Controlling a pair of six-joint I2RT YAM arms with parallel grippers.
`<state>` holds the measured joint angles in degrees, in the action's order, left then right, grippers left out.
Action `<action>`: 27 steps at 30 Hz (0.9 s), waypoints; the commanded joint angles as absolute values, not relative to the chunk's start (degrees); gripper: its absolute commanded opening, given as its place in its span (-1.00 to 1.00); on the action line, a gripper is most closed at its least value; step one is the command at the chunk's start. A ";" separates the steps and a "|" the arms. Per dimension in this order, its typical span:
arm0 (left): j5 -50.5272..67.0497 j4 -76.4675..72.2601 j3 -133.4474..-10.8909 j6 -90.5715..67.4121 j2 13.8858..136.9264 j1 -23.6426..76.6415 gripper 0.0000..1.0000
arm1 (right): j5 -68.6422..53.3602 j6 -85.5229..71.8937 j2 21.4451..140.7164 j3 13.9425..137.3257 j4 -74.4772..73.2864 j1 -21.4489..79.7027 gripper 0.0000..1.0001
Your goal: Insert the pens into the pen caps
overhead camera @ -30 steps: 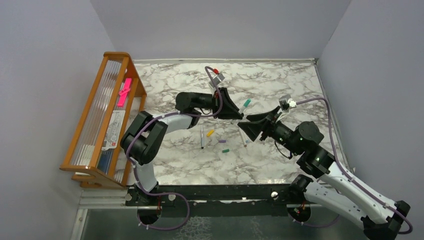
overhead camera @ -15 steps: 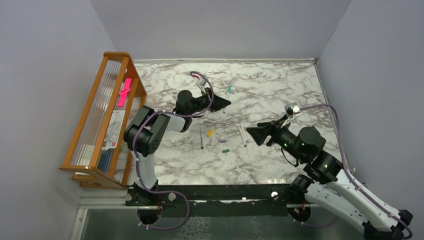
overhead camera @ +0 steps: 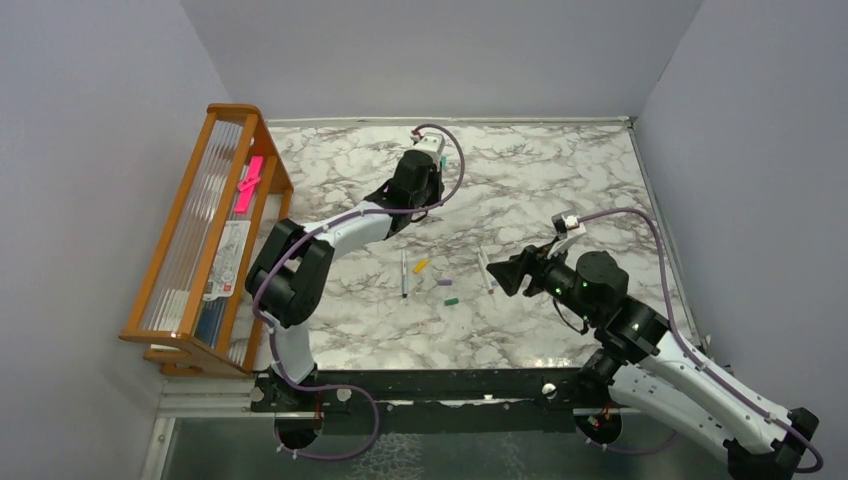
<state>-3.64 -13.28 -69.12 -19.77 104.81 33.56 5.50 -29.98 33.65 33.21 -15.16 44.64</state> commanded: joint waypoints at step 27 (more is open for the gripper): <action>-6.76 6.26 -79.27 -21.28 111.51 32.71 0.09 | 5.73 -31.14 42.52 31.67 -13.96 44.87 0.36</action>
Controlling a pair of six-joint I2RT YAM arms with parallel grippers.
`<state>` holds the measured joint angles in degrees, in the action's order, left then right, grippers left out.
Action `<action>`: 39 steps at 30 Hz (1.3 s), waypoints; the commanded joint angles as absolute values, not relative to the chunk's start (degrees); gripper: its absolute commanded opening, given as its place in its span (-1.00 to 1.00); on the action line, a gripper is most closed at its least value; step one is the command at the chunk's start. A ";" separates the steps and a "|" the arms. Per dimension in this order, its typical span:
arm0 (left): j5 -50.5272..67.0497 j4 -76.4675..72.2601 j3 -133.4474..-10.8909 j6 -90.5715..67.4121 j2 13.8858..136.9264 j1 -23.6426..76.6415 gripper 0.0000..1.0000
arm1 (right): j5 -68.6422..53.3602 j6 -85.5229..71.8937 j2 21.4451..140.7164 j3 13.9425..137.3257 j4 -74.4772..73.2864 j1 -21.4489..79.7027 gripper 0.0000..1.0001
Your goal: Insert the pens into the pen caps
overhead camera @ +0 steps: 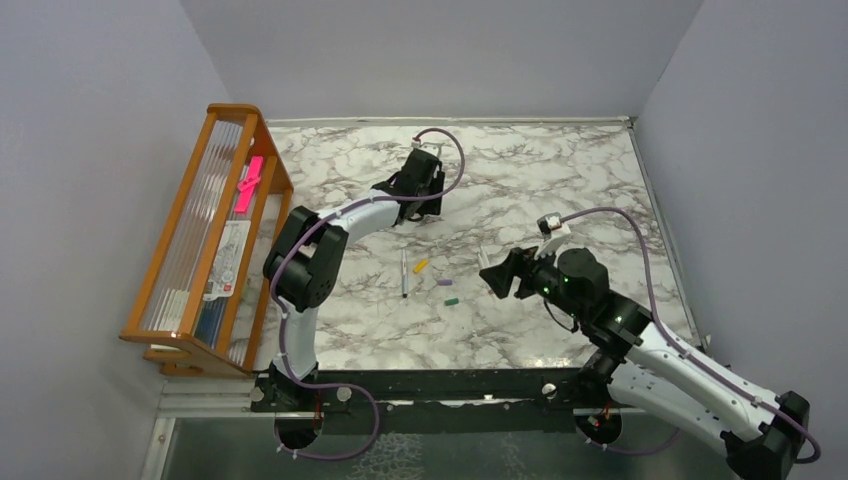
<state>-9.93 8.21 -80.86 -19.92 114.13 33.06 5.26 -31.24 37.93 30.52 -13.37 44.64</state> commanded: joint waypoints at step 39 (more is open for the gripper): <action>-8.79 7.07 -79.43 -14.24 119.60 21.10 0.45 | 12.57 -29.53 74.29 40.89 -13.02 44.25 -0.05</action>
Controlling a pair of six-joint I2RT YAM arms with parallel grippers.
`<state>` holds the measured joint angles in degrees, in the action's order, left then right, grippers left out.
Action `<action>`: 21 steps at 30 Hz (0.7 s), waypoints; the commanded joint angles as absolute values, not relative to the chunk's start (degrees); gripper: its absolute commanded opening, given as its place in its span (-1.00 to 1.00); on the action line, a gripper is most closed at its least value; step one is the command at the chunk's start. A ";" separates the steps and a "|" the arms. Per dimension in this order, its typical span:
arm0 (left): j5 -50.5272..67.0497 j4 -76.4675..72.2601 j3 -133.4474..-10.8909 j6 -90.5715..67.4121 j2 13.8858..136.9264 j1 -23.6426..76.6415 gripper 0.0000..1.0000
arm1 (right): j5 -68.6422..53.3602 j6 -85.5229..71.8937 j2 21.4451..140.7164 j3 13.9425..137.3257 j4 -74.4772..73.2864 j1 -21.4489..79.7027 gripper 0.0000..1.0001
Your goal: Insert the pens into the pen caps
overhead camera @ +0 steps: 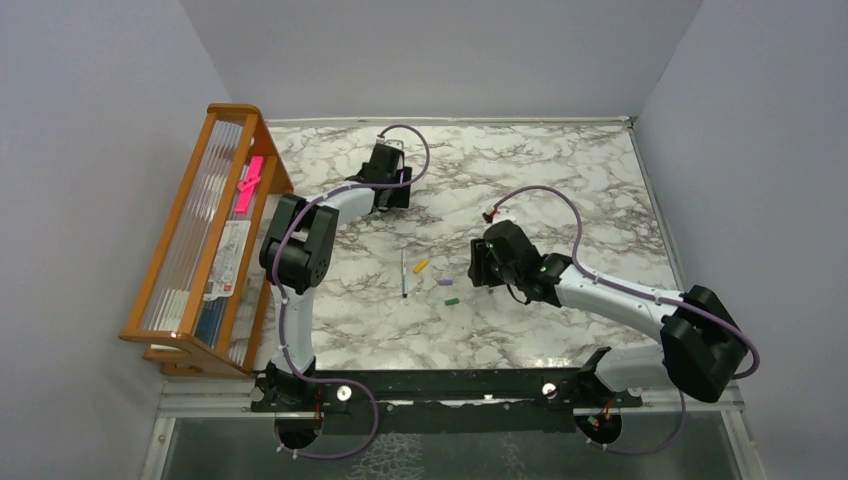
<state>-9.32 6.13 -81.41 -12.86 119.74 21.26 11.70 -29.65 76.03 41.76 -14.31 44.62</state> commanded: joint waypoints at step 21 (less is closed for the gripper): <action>3.14 4.60 -67.51 -21.07 113.85 23.57 0.46 | 13.74 -28.92 74.17 40.65 -12.95 43.18 -0.05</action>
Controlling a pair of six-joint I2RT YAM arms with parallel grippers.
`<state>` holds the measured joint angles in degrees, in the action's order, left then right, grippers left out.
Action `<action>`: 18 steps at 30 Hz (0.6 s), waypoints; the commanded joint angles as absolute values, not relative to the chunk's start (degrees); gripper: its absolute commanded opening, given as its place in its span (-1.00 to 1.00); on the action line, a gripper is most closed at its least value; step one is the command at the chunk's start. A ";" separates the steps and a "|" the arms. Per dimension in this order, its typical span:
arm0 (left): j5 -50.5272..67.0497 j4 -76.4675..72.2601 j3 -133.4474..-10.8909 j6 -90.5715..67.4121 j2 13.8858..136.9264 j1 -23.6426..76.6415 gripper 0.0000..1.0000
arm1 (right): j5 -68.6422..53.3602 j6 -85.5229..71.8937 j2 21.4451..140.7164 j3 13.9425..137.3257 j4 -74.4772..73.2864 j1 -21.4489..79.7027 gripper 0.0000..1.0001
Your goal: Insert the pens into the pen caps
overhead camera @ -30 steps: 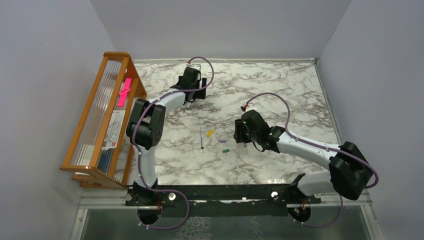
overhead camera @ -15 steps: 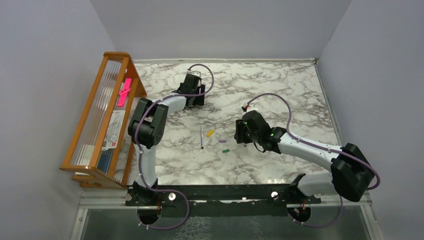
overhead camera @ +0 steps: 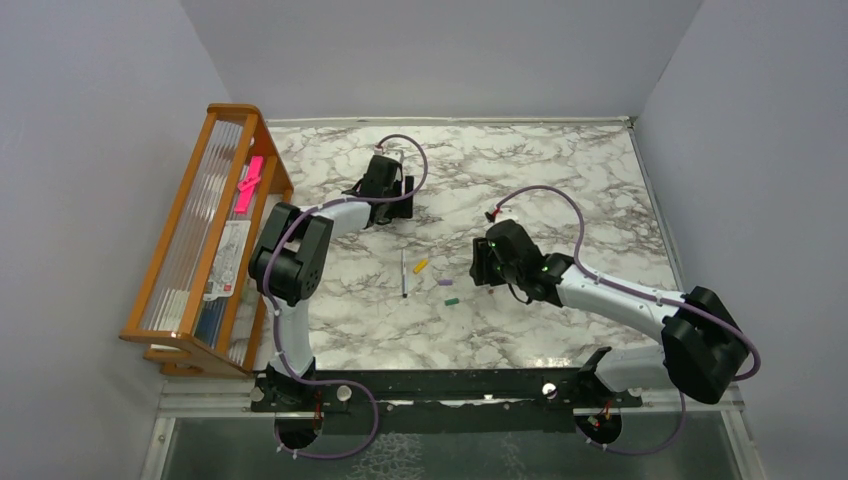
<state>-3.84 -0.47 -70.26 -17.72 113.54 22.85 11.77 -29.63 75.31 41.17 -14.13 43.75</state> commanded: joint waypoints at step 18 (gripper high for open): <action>2.36 -0.01 -59.46 -26.93 98.25 23.12 0.42 | 12.03 -26.47 78.41 40.49 -13.65 42.10 -0.27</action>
<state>0.67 0.95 -62.17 -22.81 105.75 23.00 12.71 -27.53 76.90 41.17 -14.20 42.28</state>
